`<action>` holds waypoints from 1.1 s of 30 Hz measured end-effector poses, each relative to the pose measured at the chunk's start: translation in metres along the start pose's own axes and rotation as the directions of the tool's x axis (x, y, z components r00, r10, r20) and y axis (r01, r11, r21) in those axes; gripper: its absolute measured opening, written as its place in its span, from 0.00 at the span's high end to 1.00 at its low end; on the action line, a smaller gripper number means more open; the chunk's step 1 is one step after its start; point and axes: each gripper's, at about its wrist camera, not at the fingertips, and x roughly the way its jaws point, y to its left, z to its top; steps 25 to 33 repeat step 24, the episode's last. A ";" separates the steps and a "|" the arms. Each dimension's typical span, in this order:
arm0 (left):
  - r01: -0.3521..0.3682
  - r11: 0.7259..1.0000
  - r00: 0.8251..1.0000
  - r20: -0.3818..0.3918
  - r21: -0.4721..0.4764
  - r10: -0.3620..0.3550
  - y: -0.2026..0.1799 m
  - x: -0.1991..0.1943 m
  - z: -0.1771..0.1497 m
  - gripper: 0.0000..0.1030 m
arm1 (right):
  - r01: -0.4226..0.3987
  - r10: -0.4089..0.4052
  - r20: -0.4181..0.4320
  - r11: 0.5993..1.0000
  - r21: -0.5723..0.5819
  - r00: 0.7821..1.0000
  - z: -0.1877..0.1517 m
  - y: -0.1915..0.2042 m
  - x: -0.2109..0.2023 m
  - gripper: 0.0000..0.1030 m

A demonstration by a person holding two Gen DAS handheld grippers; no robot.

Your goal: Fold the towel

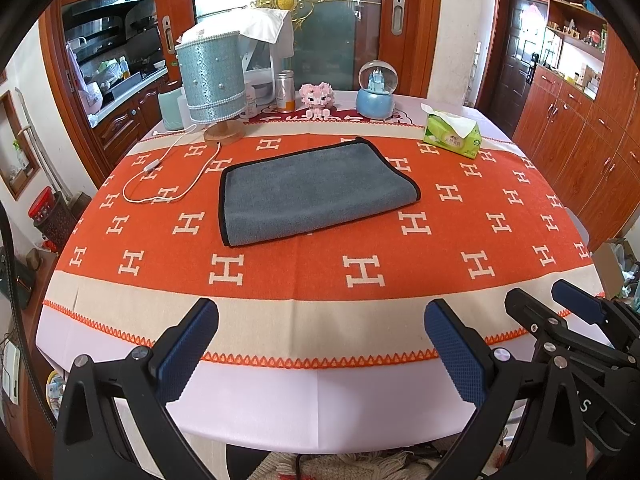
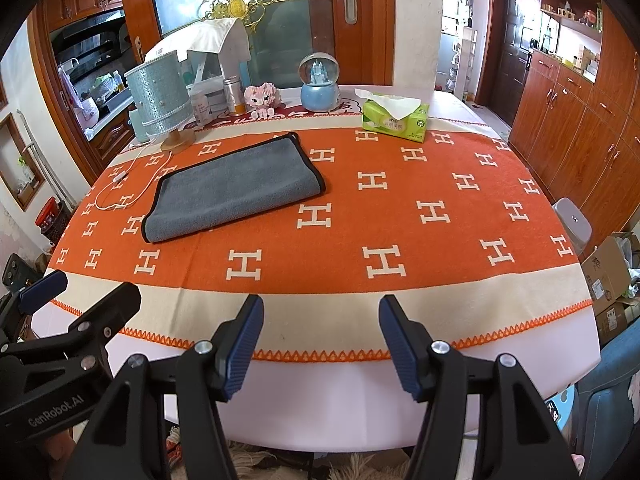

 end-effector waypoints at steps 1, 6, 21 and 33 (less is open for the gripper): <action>0.000 1.000 1.000 0.002 0.001 0.000 0.000 0.000 0.001 0.01 | 0.000 0.000 0.001 1.000 0.001 1.000 0.001 0.000 0.000 0.42; 0.001 1.000 1.000 0.001 0.001 -0.001 0.000 -0.001 0.000 0.01 | -0.001 0.001 -0.002 1.000 0.002 1.000 0.000 0.001 0.002 0.42; 0.002 1.000 1.000 -0.004 0.000 -0.002 -0.001 0.003 -0.003 0.01 | -0.002 0.002 -0.005 1.000 0.003 1.000 -0.002 0.001 0.003 0.42; 0.002 1.000 1.000 -0.004 0.000 -0.002 -0.001 0.003 -0.003 0.01 | -0.003 0.003 -0.005 1.000 0.004 1.000 -0.002 0.001 0.003 0.42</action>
